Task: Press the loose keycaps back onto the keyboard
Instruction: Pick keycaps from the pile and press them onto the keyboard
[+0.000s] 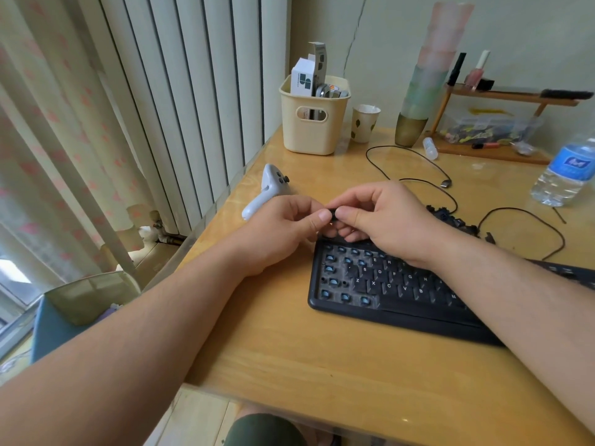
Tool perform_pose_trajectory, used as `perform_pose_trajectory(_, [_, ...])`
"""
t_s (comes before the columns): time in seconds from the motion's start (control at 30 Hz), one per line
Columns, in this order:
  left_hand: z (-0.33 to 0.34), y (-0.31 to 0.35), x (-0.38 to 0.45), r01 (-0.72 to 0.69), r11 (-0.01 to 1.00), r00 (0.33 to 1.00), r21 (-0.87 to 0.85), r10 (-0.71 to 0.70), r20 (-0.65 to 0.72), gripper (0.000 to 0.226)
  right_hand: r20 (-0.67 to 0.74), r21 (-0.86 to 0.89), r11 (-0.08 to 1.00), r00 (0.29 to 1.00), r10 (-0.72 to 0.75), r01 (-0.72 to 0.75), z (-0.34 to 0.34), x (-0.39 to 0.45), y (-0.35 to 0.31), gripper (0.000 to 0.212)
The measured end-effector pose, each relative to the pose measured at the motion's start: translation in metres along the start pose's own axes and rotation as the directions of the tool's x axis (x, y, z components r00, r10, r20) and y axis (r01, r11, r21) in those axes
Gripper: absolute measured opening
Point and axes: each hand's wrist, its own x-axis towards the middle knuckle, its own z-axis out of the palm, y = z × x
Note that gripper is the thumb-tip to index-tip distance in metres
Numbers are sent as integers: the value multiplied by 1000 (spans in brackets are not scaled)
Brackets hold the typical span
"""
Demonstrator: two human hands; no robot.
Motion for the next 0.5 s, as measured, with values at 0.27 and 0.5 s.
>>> perform_pose_trajectory(0.27, [-1,0,0,-4,993,1000,-115,3,-9,22,24,177,979,995,99,-102,-4,-1,-5,13])
perform_pose_trajectory(0.5, [-2,0,0,30,997,999,-78,-31,-21,14,26,158,962,975,219,-221,-3,2,-6,9])
